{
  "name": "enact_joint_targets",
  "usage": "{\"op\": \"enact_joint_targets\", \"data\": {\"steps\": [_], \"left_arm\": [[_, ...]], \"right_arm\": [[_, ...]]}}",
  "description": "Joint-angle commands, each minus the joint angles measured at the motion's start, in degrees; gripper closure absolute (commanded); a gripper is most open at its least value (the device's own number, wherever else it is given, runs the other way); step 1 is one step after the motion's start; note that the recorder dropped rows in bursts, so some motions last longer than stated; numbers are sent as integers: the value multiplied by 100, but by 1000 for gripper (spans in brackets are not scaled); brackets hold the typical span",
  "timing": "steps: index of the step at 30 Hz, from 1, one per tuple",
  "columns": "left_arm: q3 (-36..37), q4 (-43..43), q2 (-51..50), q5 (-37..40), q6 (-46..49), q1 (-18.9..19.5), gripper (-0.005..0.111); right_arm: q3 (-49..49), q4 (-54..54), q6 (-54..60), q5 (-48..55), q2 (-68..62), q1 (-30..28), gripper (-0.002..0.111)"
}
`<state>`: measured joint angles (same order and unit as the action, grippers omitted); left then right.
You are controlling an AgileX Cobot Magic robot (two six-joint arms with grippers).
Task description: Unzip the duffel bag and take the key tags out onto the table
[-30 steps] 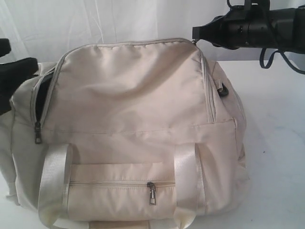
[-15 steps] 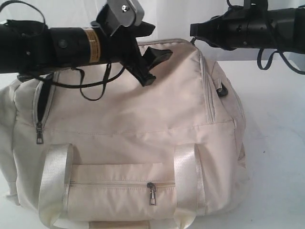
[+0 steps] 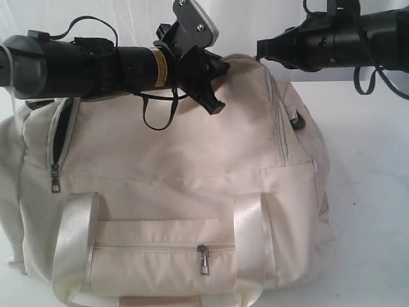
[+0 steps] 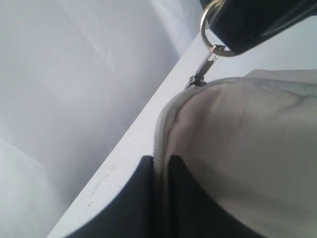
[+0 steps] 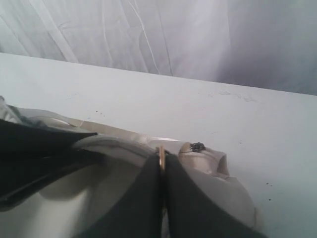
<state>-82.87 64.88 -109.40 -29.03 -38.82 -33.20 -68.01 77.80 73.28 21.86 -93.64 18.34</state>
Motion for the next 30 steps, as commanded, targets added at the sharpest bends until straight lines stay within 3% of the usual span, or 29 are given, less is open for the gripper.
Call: {"op": "enact_joint_targets", "data": {"steps": [1, 7, 13, 17, 21, 30], "left_arm": [[-52, -622, 73, 39, 10, -10, 107], [-52, -687, 101, -6, -32, -10, 107], [-52, -1011, 255, 54, -19, -10, 107], [-52, -1388, 336, 419, 30, 3, 107], [-52, -1389, 336, 655, 30, 3, 107], [-52, -1389, 336, 727, 30, 3, 107]], "right_arm": [[-24, -12, -28, -359, 53, -68, 108], [-24, -311, -4, -1058, 53, -106, 108], [25, -668, -70, -815, 43, -418, 108], [25, -1014, -237, 225, 53, -731, 108], [25, -2107, -865, 1269, 155, -973, 108], [14, -3285, -1086, 2422, 655, -1102, 108]]}}
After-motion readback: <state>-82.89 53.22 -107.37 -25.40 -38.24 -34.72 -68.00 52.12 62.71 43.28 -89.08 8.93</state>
